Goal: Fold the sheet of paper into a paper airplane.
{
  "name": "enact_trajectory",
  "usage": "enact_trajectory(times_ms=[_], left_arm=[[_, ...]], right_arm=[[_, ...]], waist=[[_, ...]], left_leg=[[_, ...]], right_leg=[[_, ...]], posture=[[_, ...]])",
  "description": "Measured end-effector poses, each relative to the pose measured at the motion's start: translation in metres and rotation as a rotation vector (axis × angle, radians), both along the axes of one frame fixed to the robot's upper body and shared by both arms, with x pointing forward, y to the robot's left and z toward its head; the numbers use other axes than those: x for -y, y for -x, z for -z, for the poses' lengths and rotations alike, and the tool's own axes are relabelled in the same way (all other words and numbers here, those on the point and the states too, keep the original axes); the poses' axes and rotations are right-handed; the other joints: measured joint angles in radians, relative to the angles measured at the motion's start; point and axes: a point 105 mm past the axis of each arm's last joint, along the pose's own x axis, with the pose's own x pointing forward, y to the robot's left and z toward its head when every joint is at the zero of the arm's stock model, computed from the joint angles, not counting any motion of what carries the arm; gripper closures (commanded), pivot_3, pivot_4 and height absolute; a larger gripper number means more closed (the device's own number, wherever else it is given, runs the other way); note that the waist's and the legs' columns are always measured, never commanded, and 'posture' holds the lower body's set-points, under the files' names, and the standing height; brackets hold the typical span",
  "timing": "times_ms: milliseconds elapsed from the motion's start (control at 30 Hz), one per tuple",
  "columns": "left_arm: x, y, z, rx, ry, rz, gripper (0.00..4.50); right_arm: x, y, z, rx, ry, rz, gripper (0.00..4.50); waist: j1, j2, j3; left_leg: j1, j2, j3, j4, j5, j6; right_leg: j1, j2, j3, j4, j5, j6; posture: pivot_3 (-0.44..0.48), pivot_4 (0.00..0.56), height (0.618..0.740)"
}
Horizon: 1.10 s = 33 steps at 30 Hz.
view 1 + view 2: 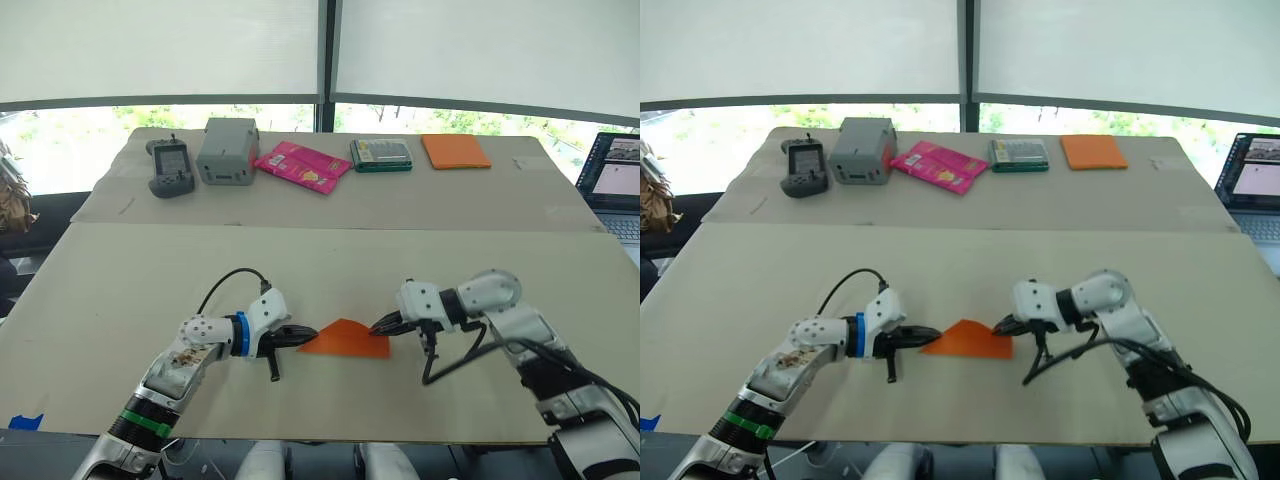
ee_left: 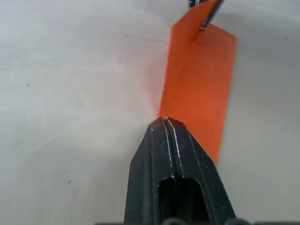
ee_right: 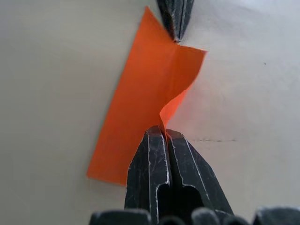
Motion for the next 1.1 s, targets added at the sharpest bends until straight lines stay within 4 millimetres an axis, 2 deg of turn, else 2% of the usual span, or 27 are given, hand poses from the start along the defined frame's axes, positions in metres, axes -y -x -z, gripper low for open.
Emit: enact_trajectory(times_ms=[133, 300, 500, 600, 800, 867, 1100], left_arm=[[-0.002, 0.000, 0.000, -0.008, 0.001, 0.005, 4.50], [-0.007, -0.003, 0.000, -0.016, -0.004, 0.004, 4.50], [-0.012, -0.012, -0.004, -0.041, 0.013, -0.034, 4.50], [-0.011, -0.019, -0.012, -0.075, 0.077, -0.069, 4.50], [0.012, -0.018, -0.041, -0.102, 0.190, 0.022, 4.50], [0.018, -0.018, -0.044, -0.097, 0.188, 0.053, 4.50], [0.043, -0.006, -0.029, -0.105, 0.114, 0.165, 4.50]], right_arm=[[0.005, 0.011, 0.008, 0.208, -0.045, 0.051, 4.44], [0.002, 0.024, 0.015, 0.403, -0.053, 0.050, 4.44], [0.001, 0.032, 0.022, 0.597, -0.022, 0.023, 4.44], [0.001, 0.034, 0.021, 0.661, -0.025, 0.019, 4.44], [-0.001, 0.037, 0.023, 0.724, -0.034, 0.013, 4.44], [-0.002, 0.037, 0.024, 0.732, -0.033, 0.006, 4.44], [-0.004, 0.039, 0.026, 0.744, -0.013, -0.024, 4.44]], waist=[[0.001, 0.000, 0.000], [-0.004, 0.000, 0.000], [-0.004, 0.000, 0.000], [-0.003, -0.002, 0.000], [-0.011, -0.006, -0.001], [-0.014, -0.006, -0.001], [-0.017, -0.008, -0.002]], left_leg=[[0.000, 0.001, 0.000, 0.000, 0.000, 0.000], [0.002, 0.001, 0.001, 0.000, 0.000, 0.000], [0.002, 0.000, 0.001, 0.000, 0.000, 0.000], [0.002, 0.000, 0.001, 0.000, 0.000, 0.000], [0.005, 0.000, 0.001, 0.000, 0.000, 0.000], [0.006, 0.000, 0.000, 0.000, 0.000, 0.000], [0.013, 0.000, 0.000, -0.001, 0.000, 0.001]], right_leg=[[0.000, 0.001, 0.000, 0.000, 0.000, 0.000], [0.001, 0.002, 0.001, 0.001, 0.000, 0.000], [0.001, 0.003, 0.001, 0.001, 0.000, 0.000], [0.001, 0.003, 0.001, 0.000, 0.000, 0.000], [0.004, 0.004, 0.001, 0.000, 0.000, 0.000], [0.006, 0.005, 0.001, 0.000, 0.000, 0.000], [0.015, 0.005, 0.000, -0.003, 0.000, 0.000]], posture=[[0.000, 0.150, 0.740], [0.000, 0.150, 0.740], [0.000, 0.150, 0.740], [0.000, 0.150, 0.740], [0.000, 0.150, 0.740], [0.000, 0.150, 0.740], [0.000, 0.150, 0.740]])
